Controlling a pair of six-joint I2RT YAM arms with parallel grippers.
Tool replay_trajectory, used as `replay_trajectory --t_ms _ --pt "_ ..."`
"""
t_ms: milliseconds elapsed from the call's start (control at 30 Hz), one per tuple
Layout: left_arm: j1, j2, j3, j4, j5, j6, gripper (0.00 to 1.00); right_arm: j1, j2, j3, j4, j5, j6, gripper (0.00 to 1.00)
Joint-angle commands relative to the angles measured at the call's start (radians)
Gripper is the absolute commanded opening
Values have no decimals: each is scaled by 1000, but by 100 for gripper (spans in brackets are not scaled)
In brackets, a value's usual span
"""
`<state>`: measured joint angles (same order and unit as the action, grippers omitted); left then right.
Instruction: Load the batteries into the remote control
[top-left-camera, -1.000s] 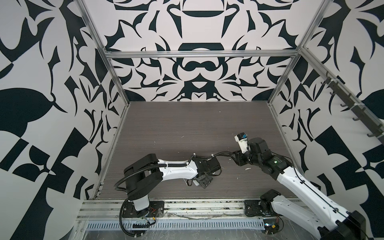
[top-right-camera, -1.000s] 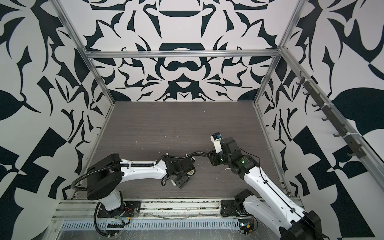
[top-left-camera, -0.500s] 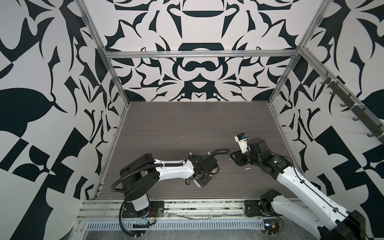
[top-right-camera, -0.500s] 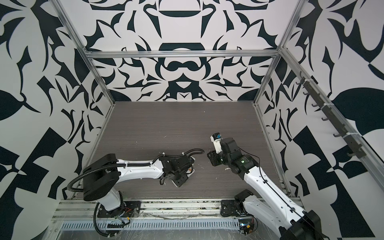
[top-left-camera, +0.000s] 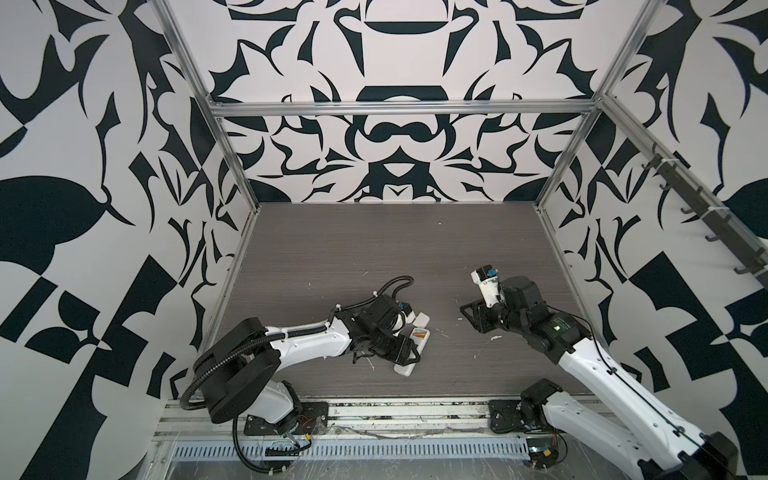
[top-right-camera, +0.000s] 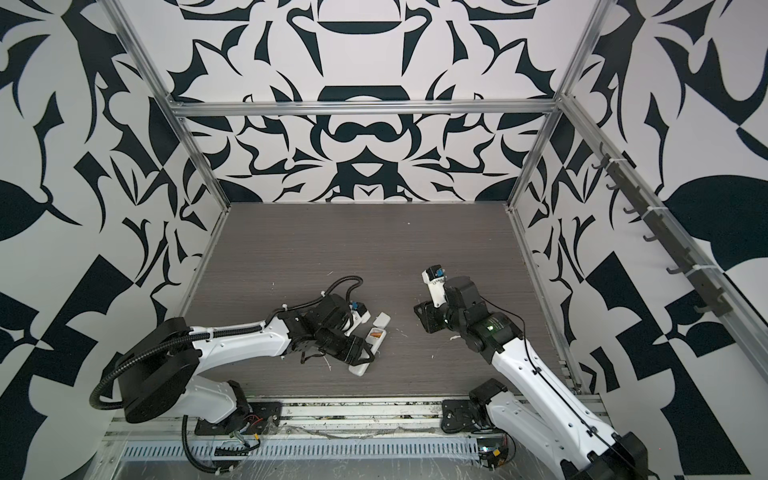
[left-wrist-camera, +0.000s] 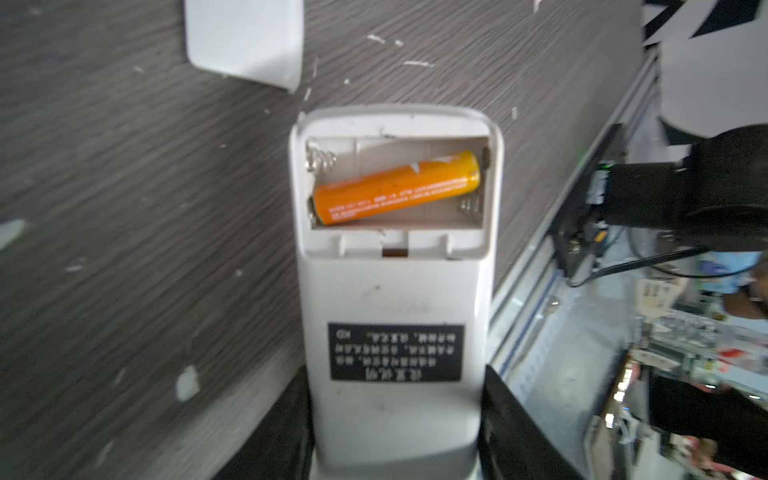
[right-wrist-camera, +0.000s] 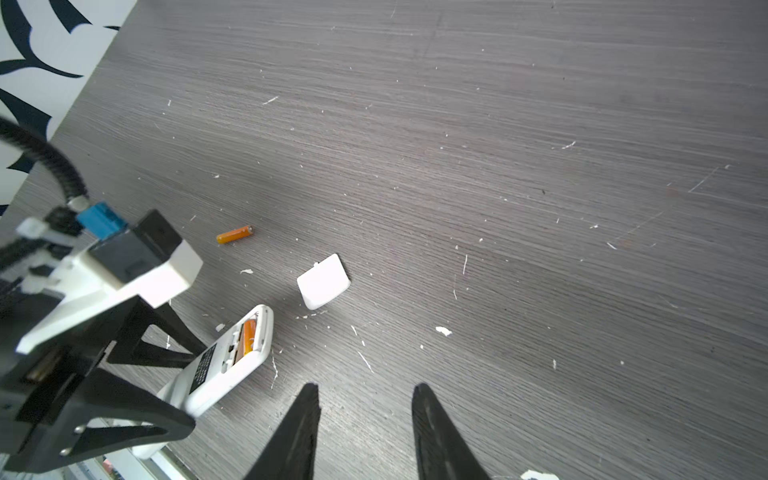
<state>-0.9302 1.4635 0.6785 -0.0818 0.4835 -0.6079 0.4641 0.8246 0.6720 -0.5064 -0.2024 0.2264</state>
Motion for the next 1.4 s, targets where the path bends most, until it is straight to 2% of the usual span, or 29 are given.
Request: replay_trajectory --t_ms 0,200,533,667,833,900,1100,1200,1367 --pt "48 9 -14 140 245 -119 42 -4 -25 50 -9 -9 2 41" --pt "75 91 -65 370 386 -314 42 -4 -51 66 -34 1 -6 41" --pt "115 144 -103 526 432 -429 45 -5 -65 81 -56 14 -15 41" --pt "135 211 -144 711 468 -571 44 -5 -70 86 -60 15 -17 40" --pt "165 332 -218 1091 470 -814 41 -5 -82 96 -78 28 -25 40" --pt "169 369 -230 1181 464 -860 41 -6 -85 100 -88 36 -31 40" --pt "168 425 -255 1282 450 -894 42 -5 -88 112 -103 55 -42 40" --pt "169 425 -264 1312 444 -913 45 -5 -87 112 -103 56 -42 40" --pt "171 475 -285 1516 437 -1037 47 -5 -83 113 -101 55 -43 40"
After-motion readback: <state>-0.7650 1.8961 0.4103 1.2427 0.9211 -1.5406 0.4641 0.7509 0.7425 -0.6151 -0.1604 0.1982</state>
